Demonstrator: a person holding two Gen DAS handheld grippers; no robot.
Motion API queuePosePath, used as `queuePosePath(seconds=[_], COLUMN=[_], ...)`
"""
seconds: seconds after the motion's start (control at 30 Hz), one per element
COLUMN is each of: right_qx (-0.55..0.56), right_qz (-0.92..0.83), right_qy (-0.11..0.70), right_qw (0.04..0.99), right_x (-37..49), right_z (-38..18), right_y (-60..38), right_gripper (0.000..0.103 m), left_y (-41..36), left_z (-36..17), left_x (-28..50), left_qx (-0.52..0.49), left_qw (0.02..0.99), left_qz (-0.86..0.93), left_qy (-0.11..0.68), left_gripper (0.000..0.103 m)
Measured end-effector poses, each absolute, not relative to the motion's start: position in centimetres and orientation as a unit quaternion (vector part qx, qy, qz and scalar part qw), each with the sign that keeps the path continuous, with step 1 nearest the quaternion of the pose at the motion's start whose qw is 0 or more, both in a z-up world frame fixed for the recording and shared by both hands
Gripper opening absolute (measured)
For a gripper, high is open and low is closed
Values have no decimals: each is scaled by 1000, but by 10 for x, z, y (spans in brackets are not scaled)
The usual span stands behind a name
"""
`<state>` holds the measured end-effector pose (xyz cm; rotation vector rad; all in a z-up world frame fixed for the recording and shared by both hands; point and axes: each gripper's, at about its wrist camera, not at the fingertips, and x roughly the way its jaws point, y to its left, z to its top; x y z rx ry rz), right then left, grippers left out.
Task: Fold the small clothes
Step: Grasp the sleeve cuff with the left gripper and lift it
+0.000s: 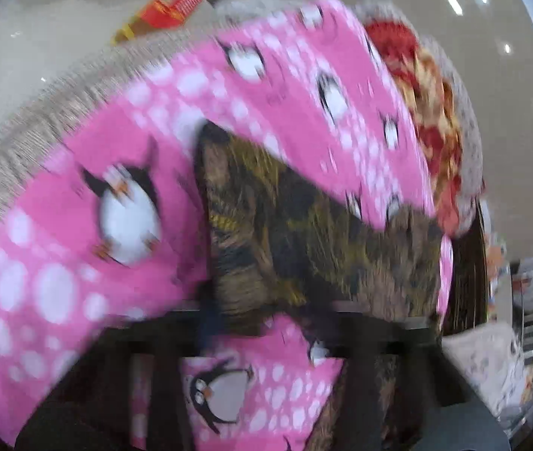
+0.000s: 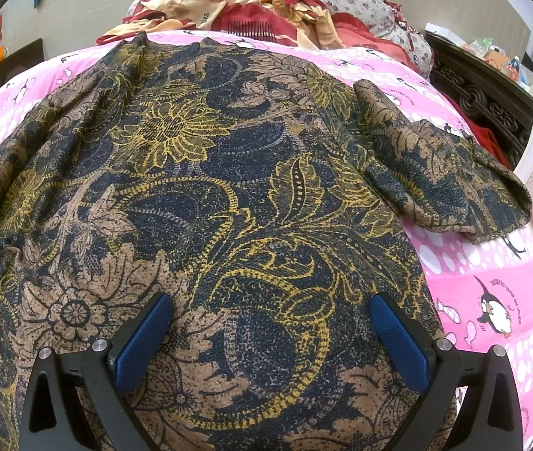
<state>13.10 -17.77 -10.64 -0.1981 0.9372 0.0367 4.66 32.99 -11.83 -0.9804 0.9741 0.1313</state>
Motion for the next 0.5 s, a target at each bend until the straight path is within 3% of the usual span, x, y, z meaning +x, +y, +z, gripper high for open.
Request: queuePosePath(seconds=[0.13,0.37,0.5], right_qx=[-95,-95,-95], right_qz=[18,18,18], right_qy=[451,451,451], right_qw=[887,887,887], right_x=[131,131,131], right_z=[-106,-106,-106], right_y=[-178,-177,-177], right_gripper=[103,103,103], left_y=[327,363,384], left_z=[-106,43,75], left_x=[49,4,-3], left_qx=[-381,-287,-282], left_qw=[796,887,893], left_qz=[117,224,247], left_qy=[455,285,249], left_gripper=[11,11,11])
